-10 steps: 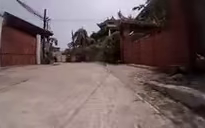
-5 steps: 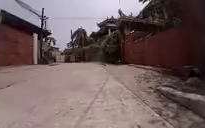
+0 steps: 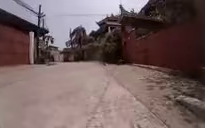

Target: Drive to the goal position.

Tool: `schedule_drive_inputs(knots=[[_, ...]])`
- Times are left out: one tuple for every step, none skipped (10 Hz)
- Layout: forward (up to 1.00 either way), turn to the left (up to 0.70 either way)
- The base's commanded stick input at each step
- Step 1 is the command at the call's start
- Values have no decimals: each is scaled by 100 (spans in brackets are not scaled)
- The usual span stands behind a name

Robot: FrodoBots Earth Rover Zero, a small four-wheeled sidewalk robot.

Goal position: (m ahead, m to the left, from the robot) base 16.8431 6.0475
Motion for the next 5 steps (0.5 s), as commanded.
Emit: schedule_drive_inputs(knots=[[100, 0], [100, 0], [100, 0], [100, 0], [100, 0]])
